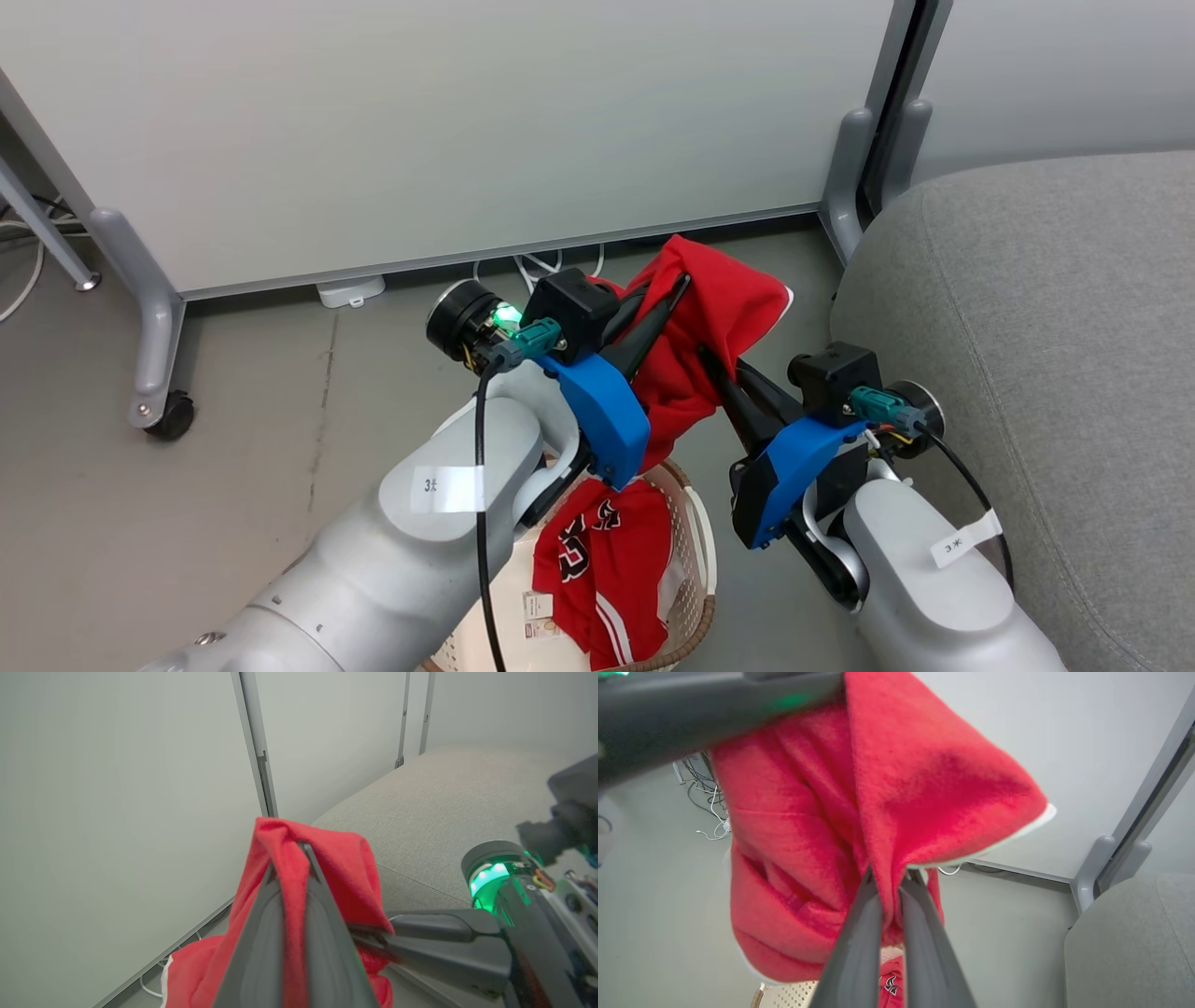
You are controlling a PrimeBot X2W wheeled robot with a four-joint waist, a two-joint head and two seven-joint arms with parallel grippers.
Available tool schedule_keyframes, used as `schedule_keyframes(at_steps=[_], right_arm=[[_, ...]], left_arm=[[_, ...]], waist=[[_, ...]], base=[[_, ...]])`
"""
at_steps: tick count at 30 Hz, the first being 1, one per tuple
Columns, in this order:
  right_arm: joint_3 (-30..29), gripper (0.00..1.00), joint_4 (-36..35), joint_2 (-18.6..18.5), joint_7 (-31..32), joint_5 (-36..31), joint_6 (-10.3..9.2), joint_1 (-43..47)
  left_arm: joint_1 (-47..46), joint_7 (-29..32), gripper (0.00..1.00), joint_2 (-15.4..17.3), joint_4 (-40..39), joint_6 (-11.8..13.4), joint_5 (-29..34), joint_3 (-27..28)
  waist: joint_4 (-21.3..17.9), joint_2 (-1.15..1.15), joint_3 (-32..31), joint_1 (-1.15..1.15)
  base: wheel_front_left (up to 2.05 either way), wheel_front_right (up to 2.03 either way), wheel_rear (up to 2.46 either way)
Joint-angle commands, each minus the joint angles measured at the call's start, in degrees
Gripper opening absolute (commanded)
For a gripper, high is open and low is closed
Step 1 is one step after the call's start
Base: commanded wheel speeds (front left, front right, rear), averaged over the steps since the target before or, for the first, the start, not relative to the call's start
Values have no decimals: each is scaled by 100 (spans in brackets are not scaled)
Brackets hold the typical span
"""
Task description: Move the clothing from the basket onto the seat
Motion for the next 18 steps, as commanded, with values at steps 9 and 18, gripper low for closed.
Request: schedule_keyframes(at_steps=[9, 18], right_arm=[[108, 0, 158, -15, -108, 119, 1, -88], [75, 0, 91, -15, -154, 152, 1, -85]], left_arm=[[103, -31, 31, 49, 37, -7, -5, 139], [691, -30, 100, 200, -414, 70, 240, 770]], waist=[[-58, 0, -45, 0], [-61, 0, -16, 0]], base=[[0, 0, 0], [0, 0, 0]])
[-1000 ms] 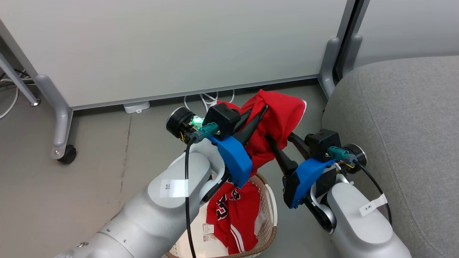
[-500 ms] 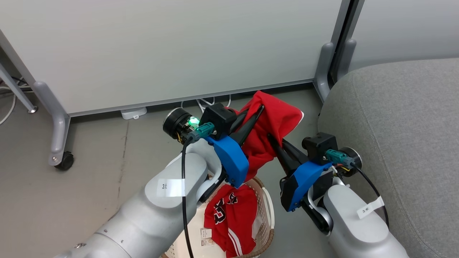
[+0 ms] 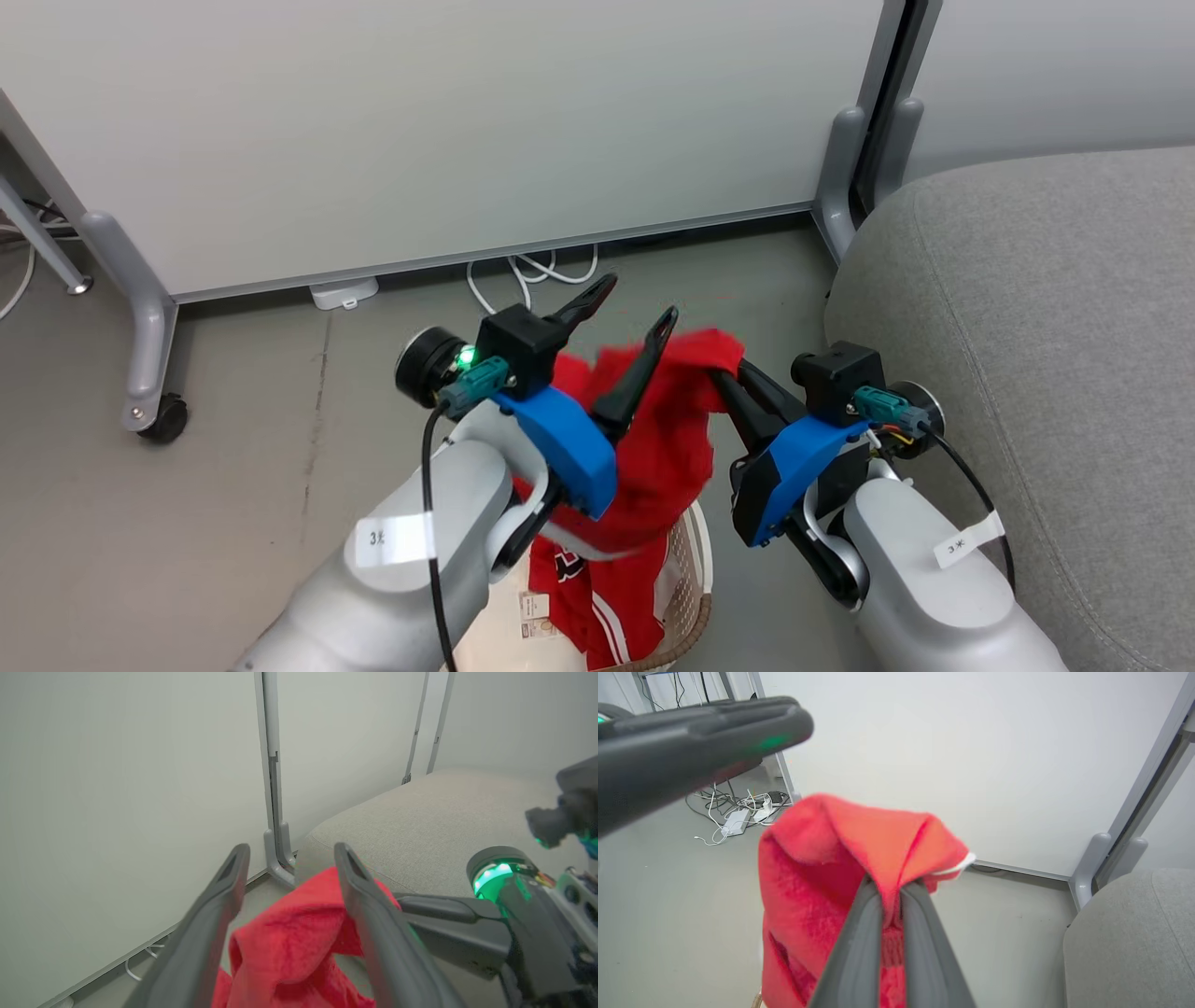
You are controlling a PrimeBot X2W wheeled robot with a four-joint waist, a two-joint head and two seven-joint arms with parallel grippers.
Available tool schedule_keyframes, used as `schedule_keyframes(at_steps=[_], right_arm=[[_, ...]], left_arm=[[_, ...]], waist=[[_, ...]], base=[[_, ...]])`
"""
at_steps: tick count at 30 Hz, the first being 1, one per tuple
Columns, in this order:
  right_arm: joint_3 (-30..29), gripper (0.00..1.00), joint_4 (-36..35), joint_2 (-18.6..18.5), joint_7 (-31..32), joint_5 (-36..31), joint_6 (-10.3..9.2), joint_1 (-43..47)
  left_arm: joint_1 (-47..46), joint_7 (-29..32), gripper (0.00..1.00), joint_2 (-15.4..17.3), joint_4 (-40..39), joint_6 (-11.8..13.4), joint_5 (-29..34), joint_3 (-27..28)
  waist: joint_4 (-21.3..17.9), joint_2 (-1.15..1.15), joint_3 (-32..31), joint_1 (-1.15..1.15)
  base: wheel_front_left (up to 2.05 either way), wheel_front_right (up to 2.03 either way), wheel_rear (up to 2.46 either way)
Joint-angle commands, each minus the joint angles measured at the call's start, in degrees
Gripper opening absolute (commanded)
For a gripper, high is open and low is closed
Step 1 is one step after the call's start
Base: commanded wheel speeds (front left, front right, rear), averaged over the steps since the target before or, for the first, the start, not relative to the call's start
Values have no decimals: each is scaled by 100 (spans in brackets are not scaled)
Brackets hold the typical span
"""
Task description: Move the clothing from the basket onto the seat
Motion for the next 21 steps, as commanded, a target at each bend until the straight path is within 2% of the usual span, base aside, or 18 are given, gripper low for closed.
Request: schedule_keyframes(at_steps=[1, 11, 16, 21], right_arm=[[-24, 0, -45, -15, -45, 8, 1, -42], [-265, 0, -143, -15, -101, -67, 1, 133], [-299, 0, -204, -15, -66, -73, 1, 206], [-367, 0, -254, -15, -52, -106, 1, 241]], left_arm=[[207, -29, 100, 94, -135, 59, 105, 143], [1724, -28, 100, 441, -1303, 196, 883, 1474], [2504, -28, 100, 515, -1874, 162, 1227, 2276], [3122, -28, 100, 524, -2214, 79, 1557, 2805]], waist=[[7, 0, 13, 0], [65, 0, 30, 0], [21, 0, 7, 0], [0, 0, -12, 0]], base=[[0, 0, 0], [0, 0, 0], [0, 0, 0], [0, 0, 0]])
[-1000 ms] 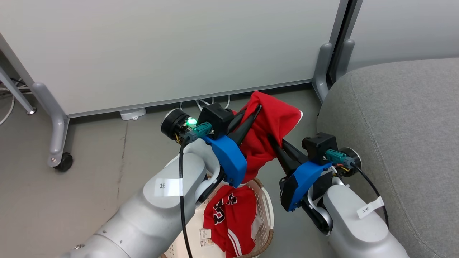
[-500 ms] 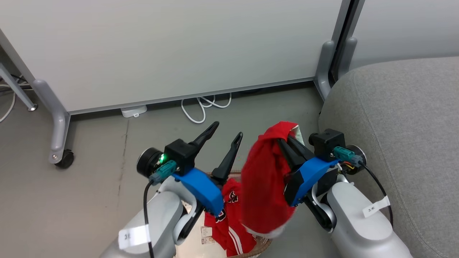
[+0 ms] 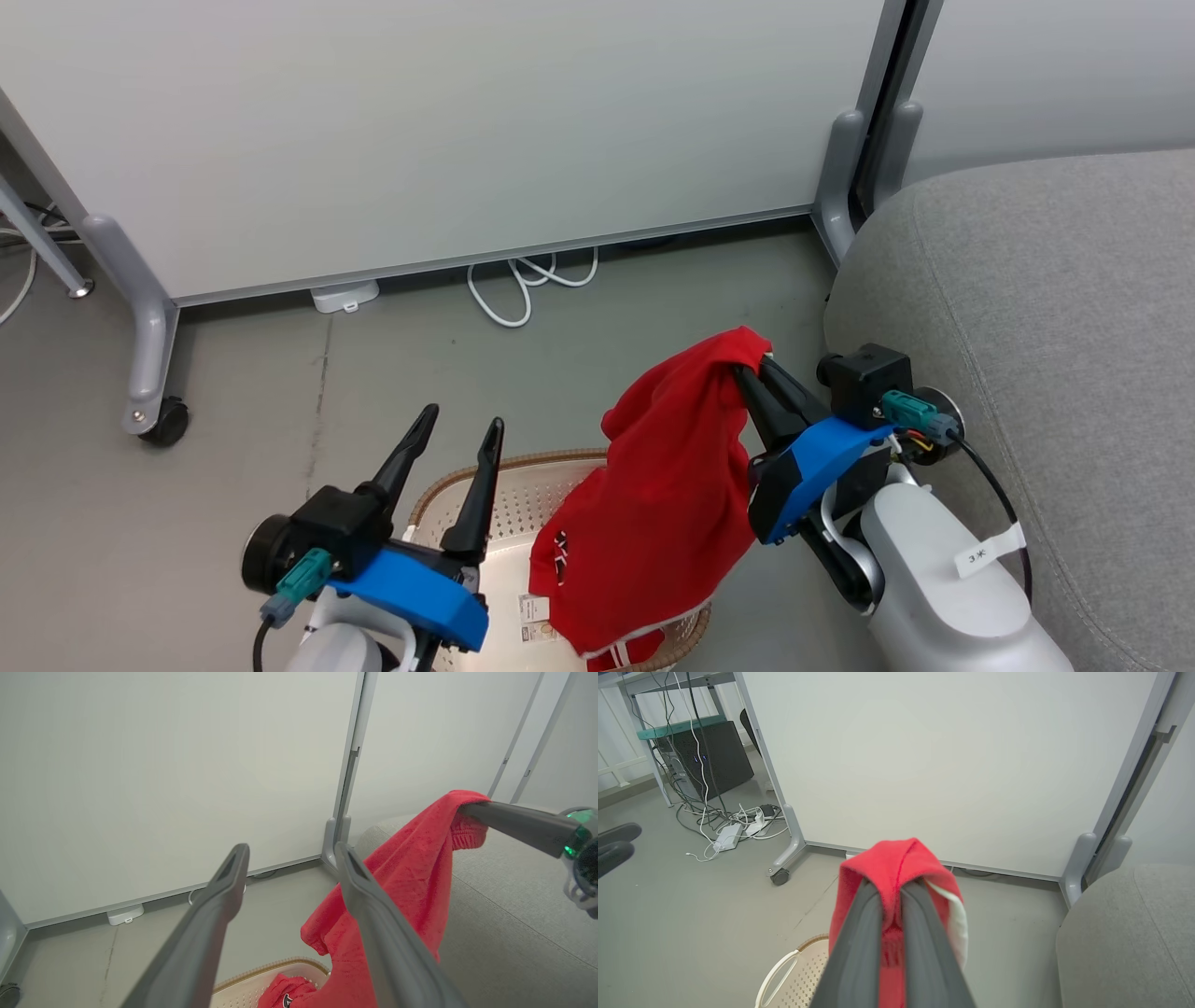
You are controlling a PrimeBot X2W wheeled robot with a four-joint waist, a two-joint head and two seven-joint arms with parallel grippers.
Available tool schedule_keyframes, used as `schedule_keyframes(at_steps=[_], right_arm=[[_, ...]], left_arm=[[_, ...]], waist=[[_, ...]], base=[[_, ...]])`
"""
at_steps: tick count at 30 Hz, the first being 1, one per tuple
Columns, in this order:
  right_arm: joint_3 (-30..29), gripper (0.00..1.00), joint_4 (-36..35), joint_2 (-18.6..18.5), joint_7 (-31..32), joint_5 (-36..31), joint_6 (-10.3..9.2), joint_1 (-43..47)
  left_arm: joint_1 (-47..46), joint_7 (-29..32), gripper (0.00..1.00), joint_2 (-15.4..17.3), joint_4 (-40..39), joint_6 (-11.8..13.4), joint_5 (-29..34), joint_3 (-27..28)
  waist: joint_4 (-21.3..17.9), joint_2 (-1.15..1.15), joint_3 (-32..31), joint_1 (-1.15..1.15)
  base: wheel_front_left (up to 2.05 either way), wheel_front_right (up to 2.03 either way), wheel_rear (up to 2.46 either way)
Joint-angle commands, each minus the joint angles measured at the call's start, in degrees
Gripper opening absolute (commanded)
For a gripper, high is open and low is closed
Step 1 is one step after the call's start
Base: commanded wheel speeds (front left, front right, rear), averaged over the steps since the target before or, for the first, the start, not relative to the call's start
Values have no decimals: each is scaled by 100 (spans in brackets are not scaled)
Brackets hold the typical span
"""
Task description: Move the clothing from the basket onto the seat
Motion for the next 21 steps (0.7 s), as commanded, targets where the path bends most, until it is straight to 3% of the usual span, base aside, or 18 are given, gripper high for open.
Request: schedule_keyframes(at_steps=[1, 8, 21], right_arm=[[-30, 0, -35, -15, 1, -51, 1, 73], [-126, 0, -127, -15, 50, -92, 1, 150], [-124, 0, -239, -15, 84, -130, 1, 157]], left_arm=[[160, -25, 100, -5, -83, -37, 83, 166], [551, -23, 100, -201, -232, -105, 346, 726], [655, -21, 100, -329, -167, -156, 564, 971]], waist=[[-3, 0, -6, 0], [3, 0, -8, 0], [-245, 0, 27, 0]], base=[[0, 0, 0], [0, 0, 0], [0, 0, 0]])
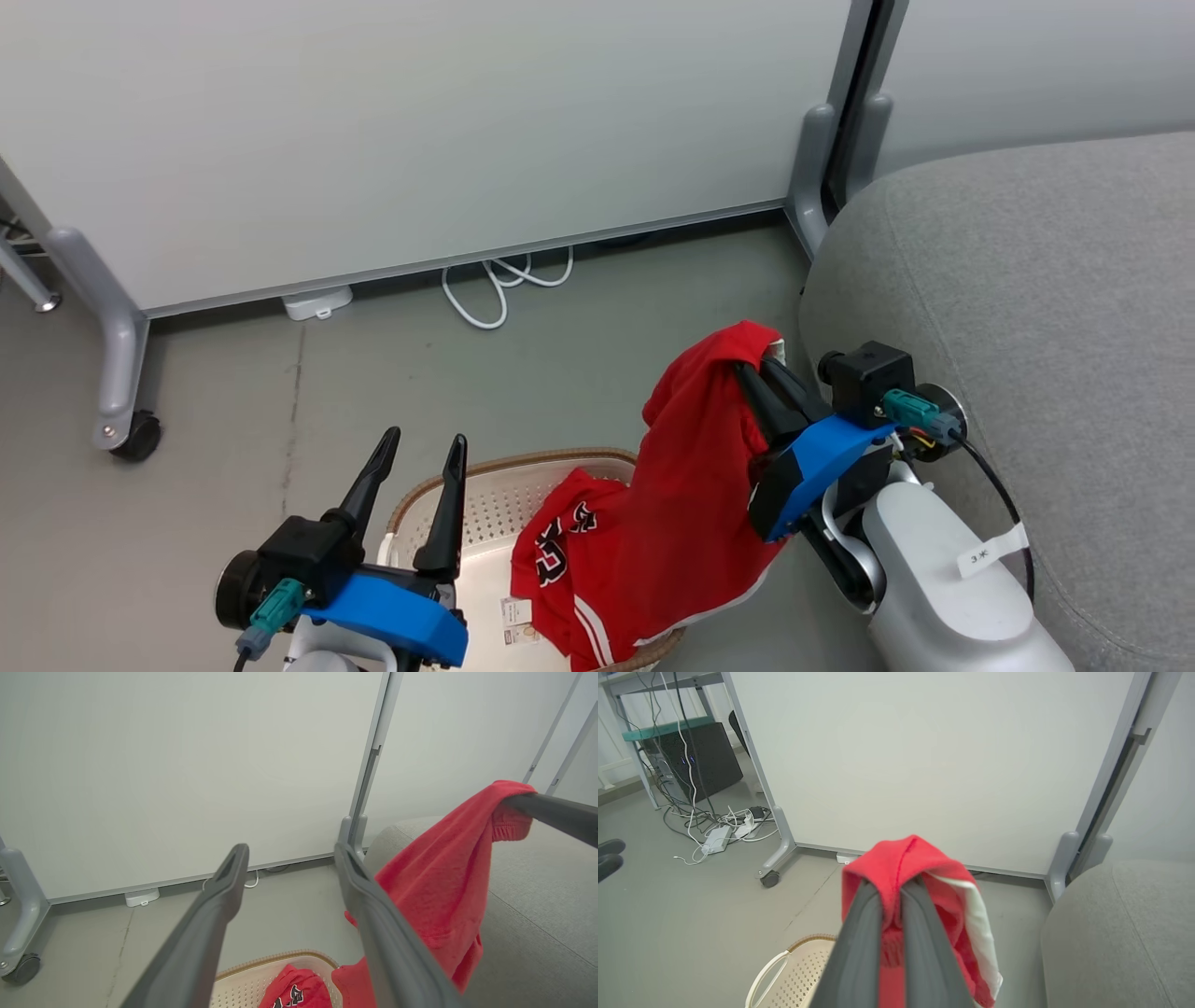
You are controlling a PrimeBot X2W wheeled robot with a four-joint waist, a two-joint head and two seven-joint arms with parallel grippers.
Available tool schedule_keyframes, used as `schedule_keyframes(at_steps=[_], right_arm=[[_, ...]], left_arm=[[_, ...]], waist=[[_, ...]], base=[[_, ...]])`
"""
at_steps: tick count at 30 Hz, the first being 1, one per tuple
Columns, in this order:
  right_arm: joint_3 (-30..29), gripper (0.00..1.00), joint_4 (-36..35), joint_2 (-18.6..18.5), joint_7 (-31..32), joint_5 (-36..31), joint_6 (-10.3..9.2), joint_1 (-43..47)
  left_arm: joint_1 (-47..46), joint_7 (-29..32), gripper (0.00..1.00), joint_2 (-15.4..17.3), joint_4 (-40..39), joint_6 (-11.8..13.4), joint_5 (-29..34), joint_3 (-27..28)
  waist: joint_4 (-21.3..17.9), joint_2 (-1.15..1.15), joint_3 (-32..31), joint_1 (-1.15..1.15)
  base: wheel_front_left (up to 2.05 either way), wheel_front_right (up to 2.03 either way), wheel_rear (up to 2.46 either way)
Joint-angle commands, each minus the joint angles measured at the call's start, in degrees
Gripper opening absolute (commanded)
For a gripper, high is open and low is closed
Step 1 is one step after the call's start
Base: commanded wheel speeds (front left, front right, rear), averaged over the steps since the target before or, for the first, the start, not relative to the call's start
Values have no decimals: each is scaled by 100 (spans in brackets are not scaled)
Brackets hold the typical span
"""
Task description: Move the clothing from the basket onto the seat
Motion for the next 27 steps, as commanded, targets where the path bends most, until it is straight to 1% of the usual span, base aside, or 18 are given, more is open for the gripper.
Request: schedule_keyframes(at_steps=[1, 7, 20, 27], right_arm=[[-3, 0, -35, -15, -12, 33, 1, 47], [-19, 0, -49, -14, -40, 17, 1, 8], [70, 0, -46, -13, -102, 65, 1, 2], [67, 0, -53, -11, -148, 109, 1, 62]], left_arm=[[36, -17, 100, 17, -4, -42, 21, -6], [-52, -17, 100, 81, -7, -43, -23, -101], [-158, -17, 100, 219, 22, -29, -95, -251], [-175, -17, 100, 265, -1, -29, -100, -300]], waist=[[-110, 0, 24, 0], [-555, 0, 99, 0], [-1722, 0, 189, 0], [-2232, 0, 252, 0]], base=[[0, 0, 0], [0, 0, 0], [0, 0, 0], [0, 0, 0]])
